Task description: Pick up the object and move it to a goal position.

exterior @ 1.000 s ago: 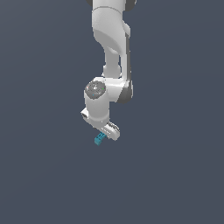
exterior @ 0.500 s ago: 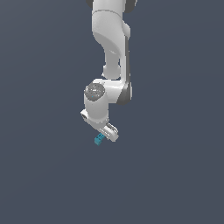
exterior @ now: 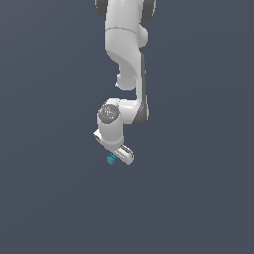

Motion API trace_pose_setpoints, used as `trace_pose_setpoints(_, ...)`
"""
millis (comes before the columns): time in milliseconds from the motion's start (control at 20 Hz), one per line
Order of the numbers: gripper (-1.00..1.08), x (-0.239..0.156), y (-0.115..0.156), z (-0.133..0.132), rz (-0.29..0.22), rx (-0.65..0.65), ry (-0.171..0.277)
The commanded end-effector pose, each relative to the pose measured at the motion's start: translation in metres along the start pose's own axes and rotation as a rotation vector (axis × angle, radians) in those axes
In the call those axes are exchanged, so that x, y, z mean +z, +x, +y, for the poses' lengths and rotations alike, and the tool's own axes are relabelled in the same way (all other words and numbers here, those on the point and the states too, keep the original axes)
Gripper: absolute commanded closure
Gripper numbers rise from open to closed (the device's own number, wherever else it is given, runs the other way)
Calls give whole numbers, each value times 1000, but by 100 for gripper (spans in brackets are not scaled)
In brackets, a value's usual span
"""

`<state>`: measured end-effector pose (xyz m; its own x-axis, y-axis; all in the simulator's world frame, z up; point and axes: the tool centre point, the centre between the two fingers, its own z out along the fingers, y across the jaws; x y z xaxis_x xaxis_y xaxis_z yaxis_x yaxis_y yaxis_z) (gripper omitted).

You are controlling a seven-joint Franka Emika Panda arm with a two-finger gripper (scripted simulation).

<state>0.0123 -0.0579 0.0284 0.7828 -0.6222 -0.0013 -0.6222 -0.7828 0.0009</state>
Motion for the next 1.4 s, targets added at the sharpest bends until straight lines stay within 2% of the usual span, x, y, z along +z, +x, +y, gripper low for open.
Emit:
trace_pose_setpoints(0,-92,5,1,-1,1,1,1)
trace_pose_setpoints(100,-92,6,1,-1,1,1,1)
trace_pose_setpoints(150,108,6,1,-1,1,1,1)
trace_pose_setpoints(850,108,2,1,2,1,0,1)
trace_pose_setpoints(1350,108,-41,6,34,0,0,2)
